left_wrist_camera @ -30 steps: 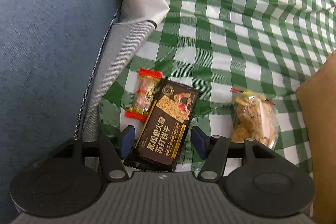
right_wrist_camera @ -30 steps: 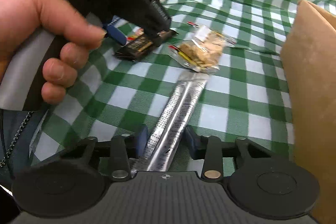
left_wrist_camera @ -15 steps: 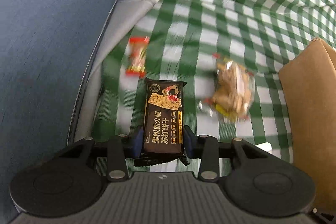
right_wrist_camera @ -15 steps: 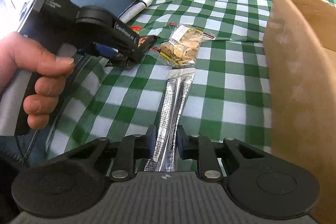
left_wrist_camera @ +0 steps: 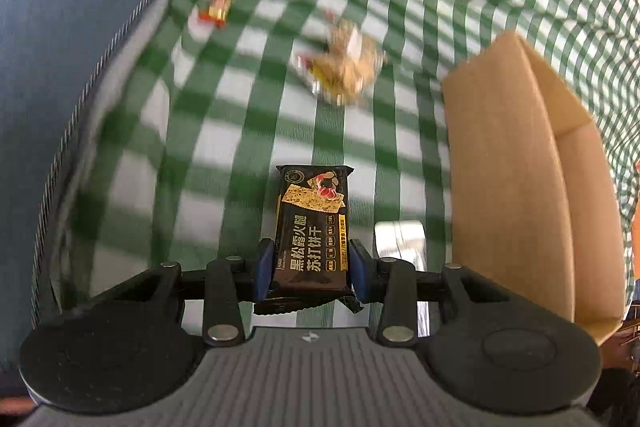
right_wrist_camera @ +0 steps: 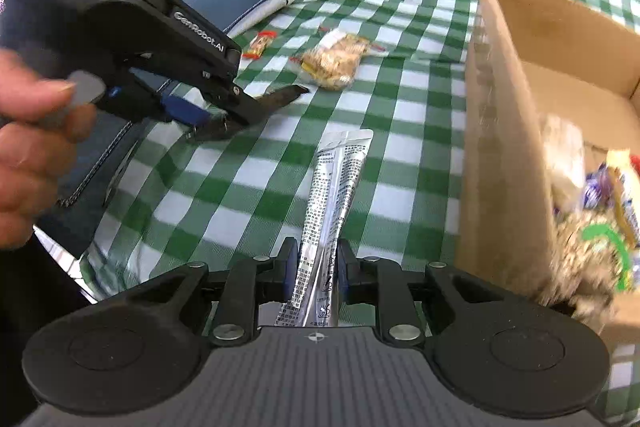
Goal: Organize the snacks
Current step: 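Grasp the dark biscuit pack with the left tool while the right tool grasps the silver stick pack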
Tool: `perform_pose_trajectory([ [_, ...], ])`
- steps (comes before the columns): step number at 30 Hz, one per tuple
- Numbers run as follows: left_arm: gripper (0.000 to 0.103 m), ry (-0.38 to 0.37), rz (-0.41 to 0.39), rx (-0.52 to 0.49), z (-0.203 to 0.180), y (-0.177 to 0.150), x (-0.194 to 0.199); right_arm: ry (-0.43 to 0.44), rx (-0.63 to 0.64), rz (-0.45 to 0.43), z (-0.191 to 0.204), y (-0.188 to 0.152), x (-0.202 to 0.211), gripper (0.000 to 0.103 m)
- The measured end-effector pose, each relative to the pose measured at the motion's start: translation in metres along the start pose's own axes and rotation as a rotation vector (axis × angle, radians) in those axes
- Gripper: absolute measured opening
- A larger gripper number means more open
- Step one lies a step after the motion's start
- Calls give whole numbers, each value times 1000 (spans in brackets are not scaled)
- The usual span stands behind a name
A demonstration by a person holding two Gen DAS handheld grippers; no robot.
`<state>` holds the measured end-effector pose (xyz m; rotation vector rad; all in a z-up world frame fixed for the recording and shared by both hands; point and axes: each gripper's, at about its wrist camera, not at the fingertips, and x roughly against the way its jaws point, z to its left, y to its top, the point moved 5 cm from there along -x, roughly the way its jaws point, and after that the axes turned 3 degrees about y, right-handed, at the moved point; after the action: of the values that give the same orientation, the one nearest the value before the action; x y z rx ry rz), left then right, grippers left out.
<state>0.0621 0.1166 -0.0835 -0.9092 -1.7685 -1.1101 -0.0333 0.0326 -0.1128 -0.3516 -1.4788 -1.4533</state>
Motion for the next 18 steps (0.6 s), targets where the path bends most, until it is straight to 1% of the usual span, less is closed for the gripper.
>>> perform_pose_trajectory([
  [3,44,39,27,-14,0,-14,-6,9,13,26,0,-7,-4,23],
  [6,44,77,39,-29,0,-18,-11,3,3,42,-1,-14,-4,24],
  [9,50,77,44,-46,1,-19,-14,-1,-5,37,-3,-13,-5,24],
  [10,55,74,44,-53,0,-19,-15,1,-7,37,-4,-13,-6,24],
  [11,57,76,42,-62,-2,-18,-15,2,-7,39,-4,-13,-7,24],
  [15,57,99,33,-94,-5,-17,-18,3,7,50,-4,-15,-10,25],
  [18,57,120,25,-99,-4,-15,-20,4,14,55,-3,-16,-11,28],
])
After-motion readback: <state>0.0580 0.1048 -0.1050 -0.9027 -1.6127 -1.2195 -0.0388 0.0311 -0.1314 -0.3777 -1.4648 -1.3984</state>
